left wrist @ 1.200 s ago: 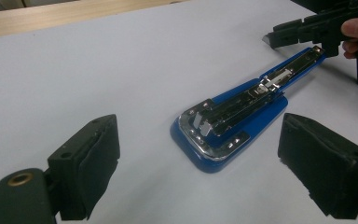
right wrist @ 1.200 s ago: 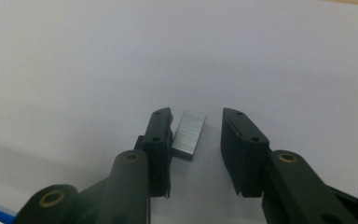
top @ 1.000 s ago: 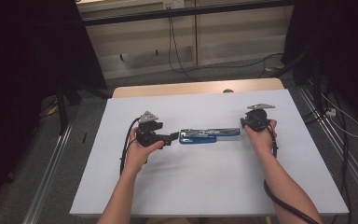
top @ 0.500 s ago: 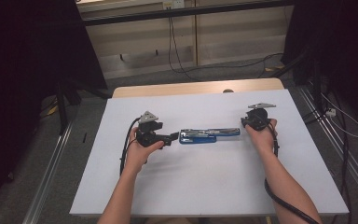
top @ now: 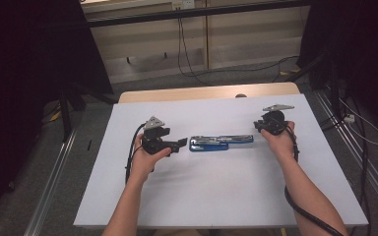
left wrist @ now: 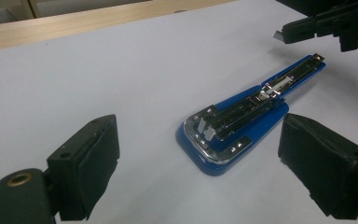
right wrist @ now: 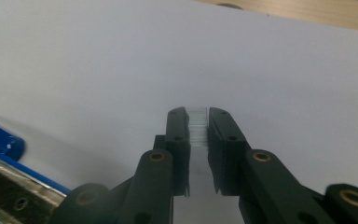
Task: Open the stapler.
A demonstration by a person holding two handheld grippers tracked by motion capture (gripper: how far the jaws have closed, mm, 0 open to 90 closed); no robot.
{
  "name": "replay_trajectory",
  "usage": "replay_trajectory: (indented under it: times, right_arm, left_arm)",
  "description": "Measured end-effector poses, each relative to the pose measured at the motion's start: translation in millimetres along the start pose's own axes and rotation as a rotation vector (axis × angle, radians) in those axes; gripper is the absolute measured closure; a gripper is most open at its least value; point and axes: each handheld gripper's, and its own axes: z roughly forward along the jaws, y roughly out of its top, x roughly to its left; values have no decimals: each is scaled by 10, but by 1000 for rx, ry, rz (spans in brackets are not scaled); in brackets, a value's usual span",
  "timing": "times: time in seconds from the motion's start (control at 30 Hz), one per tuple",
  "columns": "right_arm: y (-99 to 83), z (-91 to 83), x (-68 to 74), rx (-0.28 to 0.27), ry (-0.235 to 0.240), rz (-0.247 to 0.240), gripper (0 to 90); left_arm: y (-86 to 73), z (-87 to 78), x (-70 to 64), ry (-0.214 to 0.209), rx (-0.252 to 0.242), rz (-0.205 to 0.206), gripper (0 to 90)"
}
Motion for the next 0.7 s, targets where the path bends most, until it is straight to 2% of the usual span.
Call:
replay_trajectory:
  times: [0.2,0.53,0.7]
  right_arm:
    - [100,-136,20,-36,38,-24,793]
    - [157,-269,151,-55,108,-57,793]
    - [187,-327,164,-66,135,-74,793]
  left_arm:
    - [3,-19,12,-1,-3,-4,127]
    - [1,-55,37,6,-11,-12,123]
    - [-4,-71,64,13,-10,-29,105]
